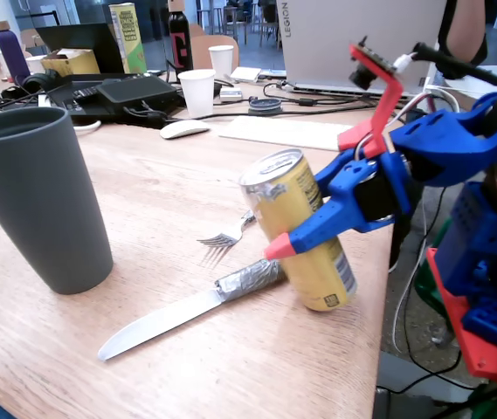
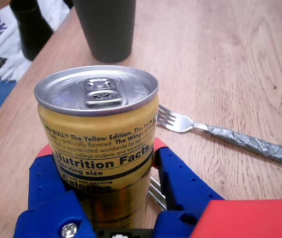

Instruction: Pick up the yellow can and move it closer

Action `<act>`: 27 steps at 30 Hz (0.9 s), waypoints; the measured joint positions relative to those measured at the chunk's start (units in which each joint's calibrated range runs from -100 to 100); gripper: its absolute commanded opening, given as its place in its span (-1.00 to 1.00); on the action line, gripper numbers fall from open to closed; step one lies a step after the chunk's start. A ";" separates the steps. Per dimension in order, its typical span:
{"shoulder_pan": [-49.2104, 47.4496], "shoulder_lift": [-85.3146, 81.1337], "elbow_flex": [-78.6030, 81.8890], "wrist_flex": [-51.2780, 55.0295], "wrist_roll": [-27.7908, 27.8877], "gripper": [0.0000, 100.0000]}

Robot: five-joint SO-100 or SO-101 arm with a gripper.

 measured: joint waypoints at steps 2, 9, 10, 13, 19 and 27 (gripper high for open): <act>0.00 -0.17 0.00 2.90 0.00 -0.73; 0.00 -0.17 0.00 3.15 0.00 -0.73; 0.00 -0.17 0.00 3.23 0.00 -0.73; 0.00 -0.17 0.00 3.23 0.00 -0.73; 0.00 -0.17 0.00 3.23 0.00 -0.73; 0.00 -0.17 0.00 3.23 0.00 -0.73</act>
